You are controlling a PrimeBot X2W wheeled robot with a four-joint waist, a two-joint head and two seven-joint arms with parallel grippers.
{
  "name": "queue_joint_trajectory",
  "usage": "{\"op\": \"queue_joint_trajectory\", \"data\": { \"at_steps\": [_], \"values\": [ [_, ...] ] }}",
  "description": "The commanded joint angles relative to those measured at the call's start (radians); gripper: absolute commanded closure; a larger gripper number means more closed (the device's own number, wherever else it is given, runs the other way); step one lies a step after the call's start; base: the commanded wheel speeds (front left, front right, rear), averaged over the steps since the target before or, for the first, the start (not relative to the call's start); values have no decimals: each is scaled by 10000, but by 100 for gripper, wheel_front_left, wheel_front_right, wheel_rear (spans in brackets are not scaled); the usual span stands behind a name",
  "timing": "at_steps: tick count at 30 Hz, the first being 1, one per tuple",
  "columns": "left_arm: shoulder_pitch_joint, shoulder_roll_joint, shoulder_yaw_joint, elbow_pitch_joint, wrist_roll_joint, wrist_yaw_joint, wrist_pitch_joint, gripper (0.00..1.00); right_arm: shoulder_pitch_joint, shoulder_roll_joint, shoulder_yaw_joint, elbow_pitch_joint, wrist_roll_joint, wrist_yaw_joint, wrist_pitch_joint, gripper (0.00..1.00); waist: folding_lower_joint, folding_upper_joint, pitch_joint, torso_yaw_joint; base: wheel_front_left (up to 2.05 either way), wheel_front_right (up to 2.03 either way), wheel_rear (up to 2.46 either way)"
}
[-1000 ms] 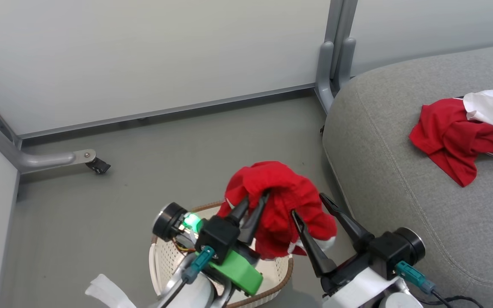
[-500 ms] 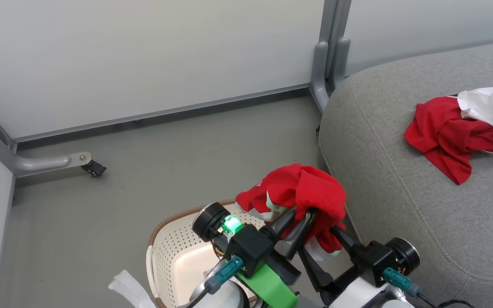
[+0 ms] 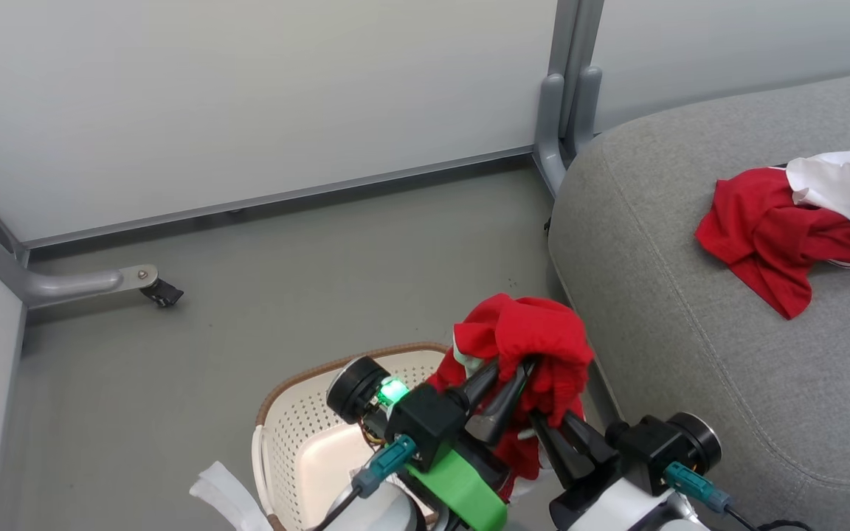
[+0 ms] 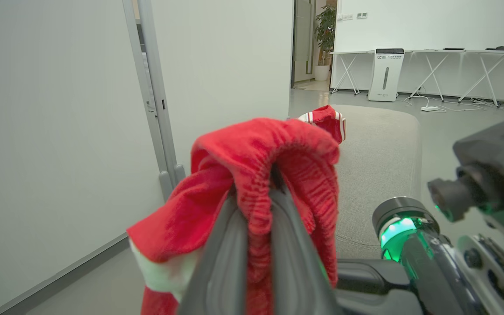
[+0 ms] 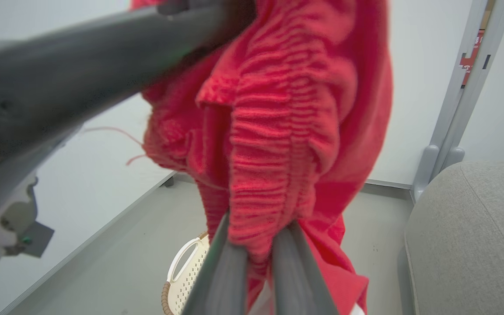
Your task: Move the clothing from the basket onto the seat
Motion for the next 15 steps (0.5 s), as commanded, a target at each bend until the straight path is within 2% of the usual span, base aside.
{"op": "queue_joint_trajectory", "data": {
  "at_steps": [1, 6, 7, 8, 15],
  "values": [
    [16, 45, 38, 61, -79, 49, -14, 100, 107, -29, -14, -61, 50, -10, -6, 100, 1, 0, 8, 21, 0, 0, 0],
    [73, 73, 58, 149, -153, 148, -15, 98, 219, -83, 76, -11, 146, -10, -6, 100, 1, 0, 26, 79, 0, 0, 0],
    [73, 76, 52, 153, -167, 157, -14, 81, 224, -94, 82, -4, 165, -10, -6, 100, 1, 0, 30, 89, 0, 0, 0],
    [61, 100, 40, 170, -144, 184, 9, 0, 224, -101, 83, 0, 197, -10, -6, 100, 1, 0, 36, 99, 0, 0, 0],
    [-99, 238, -8, 237, 23, 285, 35, 0, 165, -99, -29, 5, 295, -10, -6, 100, 1, 0, 90, 149, 0, 0, 0]
  ]
}}
